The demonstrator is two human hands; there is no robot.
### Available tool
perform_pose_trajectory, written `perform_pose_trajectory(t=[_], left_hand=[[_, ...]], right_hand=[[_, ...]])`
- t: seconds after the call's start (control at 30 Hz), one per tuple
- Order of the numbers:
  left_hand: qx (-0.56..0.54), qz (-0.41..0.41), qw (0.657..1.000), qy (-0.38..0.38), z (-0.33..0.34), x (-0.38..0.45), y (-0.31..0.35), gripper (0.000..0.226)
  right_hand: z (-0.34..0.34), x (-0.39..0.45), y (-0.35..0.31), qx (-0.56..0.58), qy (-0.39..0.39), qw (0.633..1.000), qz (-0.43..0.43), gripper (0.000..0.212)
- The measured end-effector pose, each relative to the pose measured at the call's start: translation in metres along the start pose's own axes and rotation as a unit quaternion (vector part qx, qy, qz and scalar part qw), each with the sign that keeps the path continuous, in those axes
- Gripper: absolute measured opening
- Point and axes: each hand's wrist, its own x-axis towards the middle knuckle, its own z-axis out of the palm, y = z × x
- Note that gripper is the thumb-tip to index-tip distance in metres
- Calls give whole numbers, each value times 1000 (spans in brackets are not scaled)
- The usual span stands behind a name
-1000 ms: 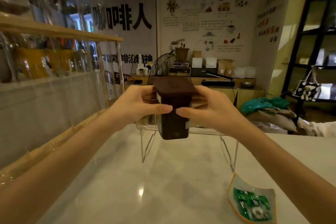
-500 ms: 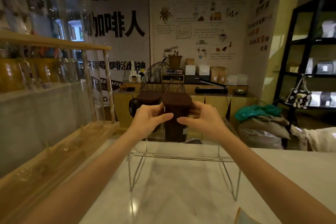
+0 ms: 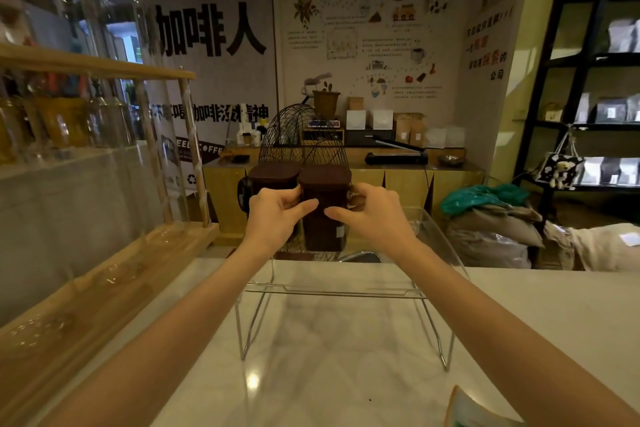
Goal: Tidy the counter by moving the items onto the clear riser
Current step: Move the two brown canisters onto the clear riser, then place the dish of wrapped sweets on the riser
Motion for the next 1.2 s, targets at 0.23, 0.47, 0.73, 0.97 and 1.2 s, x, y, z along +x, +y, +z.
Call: perform_pose_trajectory(t=[0.23,0.47,0.73,0.97,1.2], left_hand=[[38,-20,998,50,8,4,2,34],[156,10,985,77,10,5,6,30],[261,54,961,80,8,-1,5,40],[290,80,951,68,8,-22,17,49],[310,108,944,-26,25,-64,35,52]], right_hand=[[5,-3,0,-16,9,1000,15,40],[8,-8,1,-108,-23,994,-3,33],[-4,-22,-1,-180,-74,981,-22,39],[-42,-63,-4,-223,-124,963,-85,49],[-79,-135,6,-304,-114,935,-142,47]])
